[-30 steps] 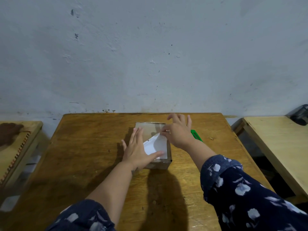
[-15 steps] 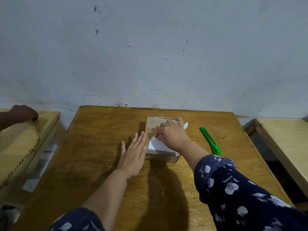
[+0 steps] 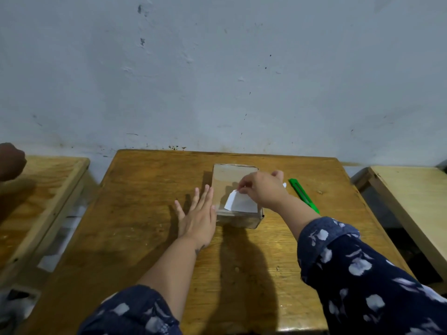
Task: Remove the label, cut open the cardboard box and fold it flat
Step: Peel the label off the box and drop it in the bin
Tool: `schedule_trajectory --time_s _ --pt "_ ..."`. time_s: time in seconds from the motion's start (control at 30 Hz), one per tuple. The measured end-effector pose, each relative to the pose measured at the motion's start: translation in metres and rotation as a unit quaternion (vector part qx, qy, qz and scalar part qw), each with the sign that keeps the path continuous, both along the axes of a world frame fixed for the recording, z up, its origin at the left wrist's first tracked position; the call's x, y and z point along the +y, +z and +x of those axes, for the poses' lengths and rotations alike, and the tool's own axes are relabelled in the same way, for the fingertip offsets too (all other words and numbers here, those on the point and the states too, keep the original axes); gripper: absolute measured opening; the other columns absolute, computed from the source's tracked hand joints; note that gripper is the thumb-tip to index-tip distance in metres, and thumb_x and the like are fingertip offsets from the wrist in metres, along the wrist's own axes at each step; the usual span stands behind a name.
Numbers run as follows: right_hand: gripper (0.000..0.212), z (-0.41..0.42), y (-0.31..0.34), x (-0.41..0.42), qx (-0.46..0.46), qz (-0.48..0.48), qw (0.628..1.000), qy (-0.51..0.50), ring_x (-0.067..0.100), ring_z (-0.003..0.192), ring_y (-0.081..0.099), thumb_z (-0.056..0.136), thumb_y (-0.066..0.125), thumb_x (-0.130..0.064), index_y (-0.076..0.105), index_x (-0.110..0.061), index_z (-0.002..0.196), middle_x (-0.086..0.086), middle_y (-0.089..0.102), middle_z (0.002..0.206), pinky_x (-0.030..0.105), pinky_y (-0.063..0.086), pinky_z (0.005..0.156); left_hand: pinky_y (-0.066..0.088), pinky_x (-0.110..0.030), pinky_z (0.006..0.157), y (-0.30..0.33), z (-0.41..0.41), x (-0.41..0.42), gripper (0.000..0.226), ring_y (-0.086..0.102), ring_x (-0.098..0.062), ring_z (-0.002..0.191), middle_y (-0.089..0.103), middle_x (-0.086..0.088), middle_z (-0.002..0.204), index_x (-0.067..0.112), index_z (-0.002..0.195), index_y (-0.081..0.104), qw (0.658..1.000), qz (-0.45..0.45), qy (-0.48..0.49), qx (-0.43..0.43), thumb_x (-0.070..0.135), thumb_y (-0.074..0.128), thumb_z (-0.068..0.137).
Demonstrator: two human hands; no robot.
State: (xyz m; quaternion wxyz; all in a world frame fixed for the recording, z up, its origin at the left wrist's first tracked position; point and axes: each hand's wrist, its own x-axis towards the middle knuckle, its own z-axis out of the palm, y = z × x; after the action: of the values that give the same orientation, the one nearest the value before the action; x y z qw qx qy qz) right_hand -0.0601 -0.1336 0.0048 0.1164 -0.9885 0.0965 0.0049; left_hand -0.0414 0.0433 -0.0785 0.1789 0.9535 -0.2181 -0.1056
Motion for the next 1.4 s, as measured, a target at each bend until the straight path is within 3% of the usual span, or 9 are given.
schedule_trajectory --time_s 0.3,0.5,0.63,0.77,0.9,1.07,1.2,1.3,1.4 --pt "0.016 -0.026 0.004 -0.028 0.0 0.244 0.954 -0.175 0.015 0.076 0.056 0.095 0.052 -0.03 0.065 -0.023 0.089 -0.007 0.062 0.083 0.033 0.043 0.077 -0.013 -0.061 0.113 0.006 0.001 -0.001 0.053 -0.022 -0.011 0.144 -0.018 0.014 0.158 0.03 0.15 -0.014 0.999 0.037 -0.009 -0.003 0.037 0.005 0.101" --pt "0.014 -0.048 0.008 -0.045 -0.13 0.413 0.83 -0.352 0.021 0.077 0.054 0.095 0.053 -0.017 0.064 -0.018 0.086 0.003 0.06 0.088 0.03 0.046 0.062 -0.013 -0.061 0.113 0.012 -0.003 -0.004 0.053 -0.021 -0.013 0.145 -0.018 0.011 0.158 0.027 0.151 -0.013 0.999 0.045 -0.019 -0.005 0.036 0.006 0.102" --pt "0.003 -0.064 0.026 -0.06 -0.091 0.363 0.86 -0.346 0.02 0.081 0.057 0.091 0.061 -0.019 0.064 -0.017 0.09 0.003 0.062 0.091 0.032 0.049 0.069 -0.013 -0.059 0.114 0.014 -0.003 -0.007 0.054 -0.02 -0.014 0.145 -0.016 0.008 0.159 0.025 0.151 -0.009 0.999 0.049 -0.015 -0.005 0.037 0.008 0.102" --pt "0.009 -0.078 0.036 -0.053 -0.061 0.377 0.867 -0.318 0.01 0.07 0.051 0.088 0.064 -0.017 0.068 -0.012 0.095 -0.002 0.059 0.081 0.021 0.036 0.053 0.0 -0.046 0.117 0.028 -0.019 -0.023 0.048 0.011 -0.015 0.148 0.021 0.003 0.159 0.023 0.149 0.026 0.99 -0.086 -0.008 -0.11 0.034 0.022 0.102" --pt "0.011 -0.092 0.029 -0.044 -0.06 0.383 0.854 -0.348 0.011 0.065 0.051 0.086 0.067 -0.016 0.07 -0.007 0.091 0.0 0.059 0.073 0.022 0.038 0.053 0.035 -0.035 0.101 0.051 -0.058 -0.057 0.036 0.052 -0.014 0.118 0.061 0.007 0.122 0.024 0.12 0.06 0.942 -0.227 -0.144 -0.198 0.035 0.034 0.097" --pt "0.006 -0.12 0.028 -0.045 -0.053 0.48 0.801 -0.353 0.016 0.059 0.055 0.086 0.068 -0.014 0.069 -0.009 0.083 0.005 0.062 0.071 0.025 0.047 0.054 0.032 -0.029 0.097 0.056 -0.085 -0.09 0.045 0.049 -0.011 0.122 0.056 0.013 0.132 0.028 0.127 0.056 0.962 -0.202 -0.157 -0.092 0.052 0.056 0.088" --pt "0.009 -0.157 0.031 -0.061 -0.081 0.52 0.775 -0.35 0.015 0.056 0.052 0.087 0.066 -0.013 0.07 -0.006 0.091 0.006 0.062 0.07 0.025 0.045 0.053 0.045 -0.035 0.086 0.066 -0.1 -0.104 0.017 0.063 -0.014 0.091 0.071 0.01 0.095 0.029 0.093 0.07 0.96 -0.241 -0.134 -0.036 0.042 0.067 0.083" --pt "0.007 -0.189 0.034 -0.074 -0.08 0.518 0.795 -0.304 0.016 0.061 0.055 0.089 0.063 -0.013 0.069 -0.013 0.092 0.009 0.065 0.08 0.026 0.047 0.058 0.051 -0.033 0.073 0.077 -0.122 -0.119 0.009 0.065 -0.013 0.078 0.071 0.009 0.078 0.027 0.076 0.07 0.955 -0.271 -0.11 0.043 0.034 0.075 0.078" --pt "0.021 -0.223 0.033 -0.09 -0.033 0.331 0.921 -0.204 0.015 0.088 0.052 0.089 0.064 -0.024 0.07 -0.026 0.108 0.005 0.055 0.104 0.027 0.046 0.077 0.052 -0.033 0.076 0.079 -0.148 -0.132 0.01 0.066 -0.013 0.083 0.072 0.006 0.081 0.026 0.072 0.07 0.96 -0.25 -0.113 0.062 0.032 0.077 0.076"
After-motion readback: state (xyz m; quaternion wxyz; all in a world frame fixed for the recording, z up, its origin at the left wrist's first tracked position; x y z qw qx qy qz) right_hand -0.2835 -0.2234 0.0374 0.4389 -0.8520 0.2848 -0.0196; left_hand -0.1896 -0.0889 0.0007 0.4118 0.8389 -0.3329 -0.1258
